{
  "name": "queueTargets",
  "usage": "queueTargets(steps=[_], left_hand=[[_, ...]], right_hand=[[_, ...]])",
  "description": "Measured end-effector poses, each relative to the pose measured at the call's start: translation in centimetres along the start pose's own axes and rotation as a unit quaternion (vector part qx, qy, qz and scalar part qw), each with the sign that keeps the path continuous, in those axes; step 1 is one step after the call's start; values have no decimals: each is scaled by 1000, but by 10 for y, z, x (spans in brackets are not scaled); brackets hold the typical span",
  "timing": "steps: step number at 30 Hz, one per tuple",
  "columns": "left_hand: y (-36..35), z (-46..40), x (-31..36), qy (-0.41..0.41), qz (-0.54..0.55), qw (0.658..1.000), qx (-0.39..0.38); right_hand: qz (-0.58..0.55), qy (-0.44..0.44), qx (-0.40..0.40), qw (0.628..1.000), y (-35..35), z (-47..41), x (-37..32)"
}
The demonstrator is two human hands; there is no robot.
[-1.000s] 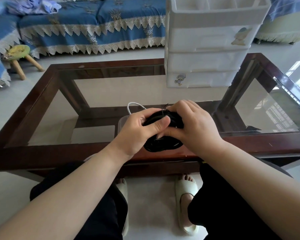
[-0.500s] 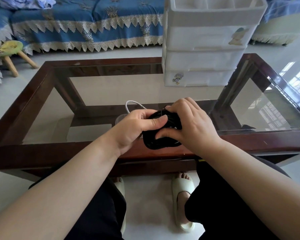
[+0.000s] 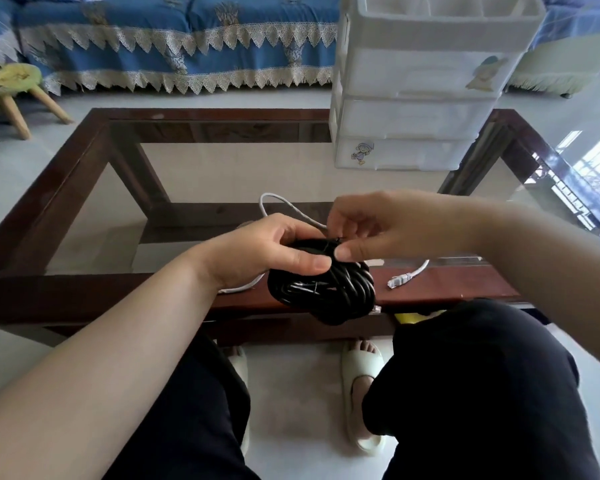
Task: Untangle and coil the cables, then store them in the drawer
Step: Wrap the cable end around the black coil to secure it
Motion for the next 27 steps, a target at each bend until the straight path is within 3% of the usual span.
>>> queueTargets(steps=[5, 10, 14, 19, 23, 27], left_hand=[[-8, 9, -2, 11, -49, 998, -41], [-11, 20, -3, 27, 11, 997, -76], [-19, 28, -10, 56, 50, 993, -93], [-9, 30, -7, 64, -152, 986, -15], [-10, 30, 2, 56, -342, 937, 40], [-13, 30, 20, 26, -548, 823, 150]], right_hand=[[88, 12, -83, 993, -12, -9, -21], [167, 94, -13, 981, -14, -5, -35], [214, 107, -42, 970, -28, -2, -42], [281, 46, -71, 956, -38, -3, -43], [254, -22, -68, 965, -41, -7, -30], [183, -82, -11, 980, -34, -9, -24]])
Point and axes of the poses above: each hand's wrist, its own z-axis away from the middle knuckle, its own y-axis out of the back of the hand, x = y × z, the point moved 7 cm from there along -z, towards the middle knuckle
